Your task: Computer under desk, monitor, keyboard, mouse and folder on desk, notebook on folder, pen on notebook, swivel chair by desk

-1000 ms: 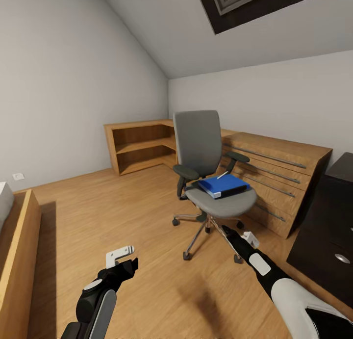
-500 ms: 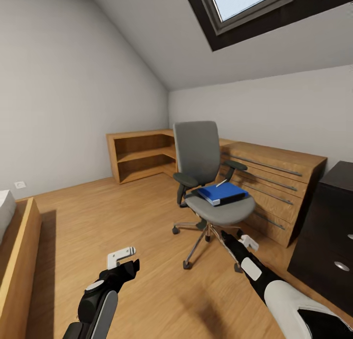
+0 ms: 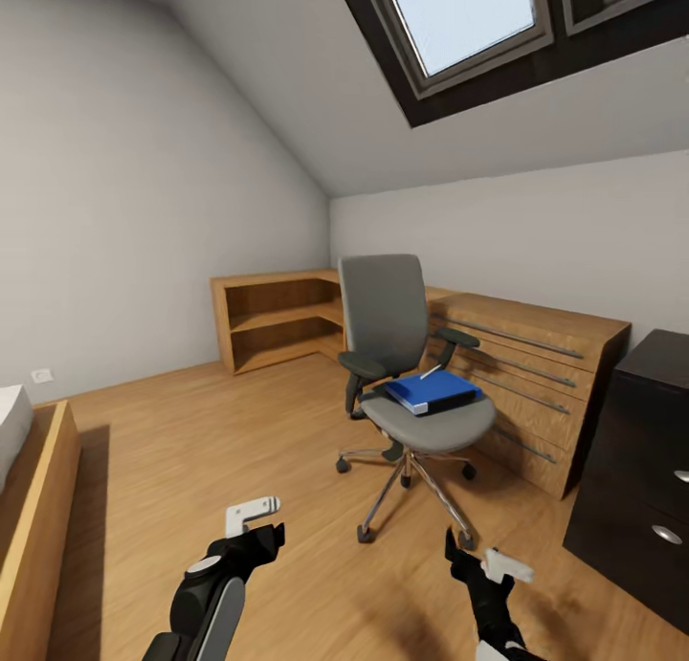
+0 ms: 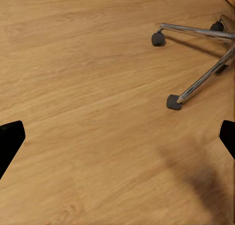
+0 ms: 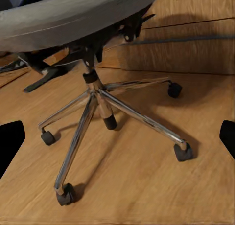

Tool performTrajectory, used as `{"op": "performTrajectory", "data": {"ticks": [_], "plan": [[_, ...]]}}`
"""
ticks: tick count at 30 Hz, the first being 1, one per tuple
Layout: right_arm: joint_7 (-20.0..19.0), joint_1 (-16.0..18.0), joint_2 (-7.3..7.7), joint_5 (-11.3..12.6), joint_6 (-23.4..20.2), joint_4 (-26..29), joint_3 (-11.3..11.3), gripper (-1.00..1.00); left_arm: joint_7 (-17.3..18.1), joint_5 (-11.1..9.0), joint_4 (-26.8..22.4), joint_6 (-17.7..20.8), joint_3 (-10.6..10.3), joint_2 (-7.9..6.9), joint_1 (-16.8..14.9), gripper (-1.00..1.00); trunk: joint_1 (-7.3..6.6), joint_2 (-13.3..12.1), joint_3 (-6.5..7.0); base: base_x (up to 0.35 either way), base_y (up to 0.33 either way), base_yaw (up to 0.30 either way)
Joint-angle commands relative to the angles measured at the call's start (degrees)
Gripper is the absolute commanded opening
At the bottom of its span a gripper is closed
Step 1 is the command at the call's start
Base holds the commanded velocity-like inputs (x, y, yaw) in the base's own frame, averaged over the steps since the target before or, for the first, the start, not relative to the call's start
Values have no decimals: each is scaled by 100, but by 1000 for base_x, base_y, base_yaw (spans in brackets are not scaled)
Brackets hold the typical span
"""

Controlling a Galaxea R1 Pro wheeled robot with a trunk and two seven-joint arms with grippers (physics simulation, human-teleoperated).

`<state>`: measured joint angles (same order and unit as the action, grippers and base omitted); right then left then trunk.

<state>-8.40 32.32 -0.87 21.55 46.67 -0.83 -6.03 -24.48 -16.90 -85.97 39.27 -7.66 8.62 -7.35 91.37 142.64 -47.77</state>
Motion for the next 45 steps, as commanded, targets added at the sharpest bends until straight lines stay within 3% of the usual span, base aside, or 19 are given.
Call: {"op": "performTrajectory", "data": {"ticks": [1,8,12,24,32,37,42,44,45], "plan": [[-59,-146,-27,-23,179,-14,-36,100,-59,-59,-6,12,-37,-1,-4,100,-24,-38,13,0,0,0],[-72,-982,-20,-86,468,-20,-28,100,-68,-59,-7,2,-101,-1,-4,100,-178,-319,139,0,0,0],[-73,-1083,-19,-88,484,-17,-24,100,-72,-59,-8,2,-107,3,-4,100,-266,-480,210,0,0,0],[-77,-1130,4,-90,455,-30,-21,100,-82,-59,-82,2,-121,8,-4,100,-529,-961,426,0,0,0],[-84,-1132,-62,-81,475,-40,-21,100,-94,-59,-87,7,-191,8,-4,100,-705,-1282,569,0,0,-3],[-83,-1132,-55,-83,475,-32,-21,100,-98,-55,-67,10,-258,8,-4,100,-815,-1482,668,0,0,-226],[-83,-1132,-67,-89,478,-32,-15,100,-98,-52,410,-26,-269,8,-4,100,-925,-1683,767,0,0,-254],[-83,-1132,-69,-89,476,-32,-14,100,-97,-52,573,-194,-270,5,-4,100,-969,-1763,807,0,0,-267],[-83,-1132,-70,-89,475,-32,-13,100,-99,-55,721,-461,-270,-7,-4,100,-991,-1803,827,0,0,-270]]}}
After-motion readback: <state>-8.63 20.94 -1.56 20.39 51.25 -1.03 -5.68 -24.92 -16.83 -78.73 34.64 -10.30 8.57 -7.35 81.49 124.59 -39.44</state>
